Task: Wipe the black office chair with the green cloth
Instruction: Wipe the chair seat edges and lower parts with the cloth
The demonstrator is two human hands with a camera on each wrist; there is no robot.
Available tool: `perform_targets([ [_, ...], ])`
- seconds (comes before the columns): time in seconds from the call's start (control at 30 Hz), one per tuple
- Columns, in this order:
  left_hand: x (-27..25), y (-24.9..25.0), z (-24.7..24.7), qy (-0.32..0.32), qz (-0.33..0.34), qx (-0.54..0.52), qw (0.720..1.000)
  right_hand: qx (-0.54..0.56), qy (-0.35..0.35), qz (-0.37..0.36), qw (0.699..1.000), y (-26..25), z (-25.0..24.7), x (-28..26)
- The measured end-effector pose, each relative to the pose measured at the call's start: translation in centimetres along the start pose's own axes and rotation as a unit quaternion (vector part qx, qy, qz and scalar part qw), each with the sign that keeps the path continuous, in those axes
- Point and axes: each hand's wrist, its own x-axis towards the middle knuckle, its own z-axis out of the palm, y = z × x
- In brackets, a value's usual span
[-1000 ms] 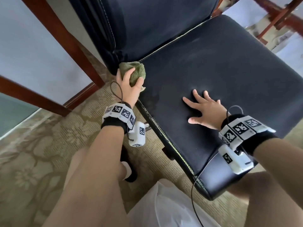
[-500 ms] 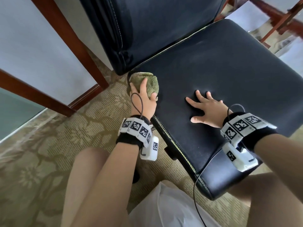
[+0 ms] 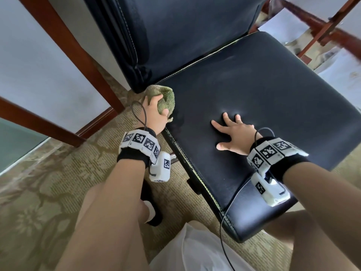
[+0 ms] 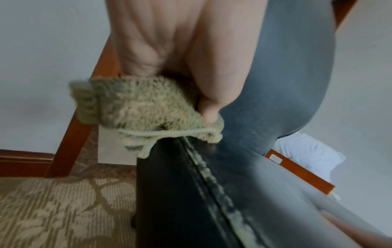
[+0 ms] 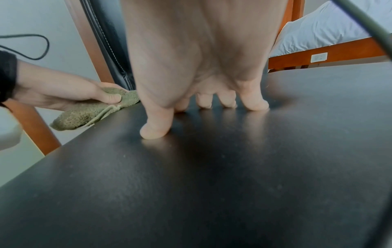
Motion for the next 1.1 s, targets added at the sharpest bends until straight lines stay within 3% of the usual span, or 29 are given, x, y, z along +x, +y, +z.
perform_targets([
  [0.13, -0.4, 0.3, -0.1, -0.013, 0.010, -0.013, 1.000, -0.002, 0.004, 0.000, 1.000, 0.0, 0.0, -0.1],
  [0.4, 1.8, 1.5, -0.5, 0.030, -0.041, -0.067, 0.996, -0.001, 0.005, 0.002, 1.000, -0.1, -0.3, 0.0],
  [0.53, 0.4, 1.5, -0.1, 0.045, -0.011, -0.034, 0.998, -0.010, 0.003, 0.003, 1.000, -0.1, -0.3, 0.2],
  [0.73, -0.7, 0.1, 0.0, 0.012, 0.036, 0.008, 0.999, -0.016, 0.007, 0.005, 1.000, -0.1, -0.1, 0.2],
  [0.93, 2.0, 1.3, -0.8, 0.047, -0.029, -0.007, 0.998, -0.004, 0.003, 0.001, 1.000, 0.1, -0.1, 0.4],
  [1.1, 1.5, 0.7, 0.1, 0.058, -0.014, -0.012, 0.998, 0.013, -0.049, 0.010, 0.999, 0.1, -2.1, 0.1],
])
